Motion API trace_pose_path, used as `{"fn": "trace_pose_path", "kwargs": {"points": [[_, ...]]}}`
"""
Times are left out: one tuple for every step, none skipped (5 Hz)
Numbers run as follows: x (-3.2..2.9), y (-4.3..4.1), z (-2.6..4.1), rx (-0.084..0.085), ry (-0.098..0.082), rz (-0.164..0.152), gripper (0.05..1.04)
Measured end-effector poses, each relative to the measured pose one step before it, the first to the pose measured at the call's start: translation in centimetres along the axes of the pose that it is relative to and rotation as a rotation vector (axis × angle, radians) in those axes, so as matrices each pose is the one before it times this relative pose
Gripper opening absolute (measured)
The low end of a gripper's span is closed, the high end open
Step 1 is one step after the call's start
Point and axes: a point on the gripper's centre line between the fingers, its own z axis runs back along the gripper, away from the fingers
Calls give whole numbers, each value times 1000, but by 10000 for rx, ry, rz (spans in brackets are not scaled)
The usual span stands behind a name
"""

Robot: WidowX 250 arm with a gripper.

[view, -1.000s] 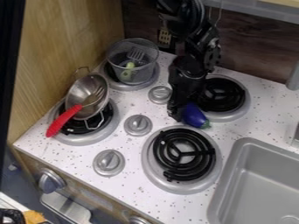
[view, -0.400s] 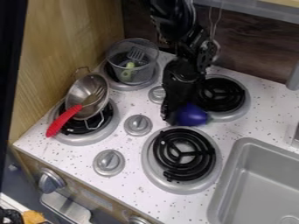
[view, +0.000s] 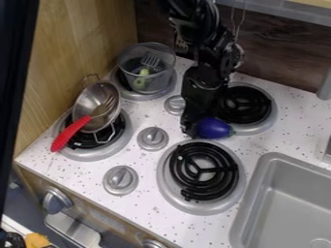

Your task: Place egg plant on right bottom burner

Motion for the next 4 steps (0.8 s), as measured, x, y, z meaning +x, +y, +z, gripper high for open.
{"fn": "trace_pose_path", "kwargs": {"points": [[-477, 19, 63, 14, 306, 6, 777], [-10, 234, -171, -9, 120, -347, 771], [233, 215, -40, -161, -17, -161, 771], [1284, 1438, 925, -61, -133, 66, 771]]}}
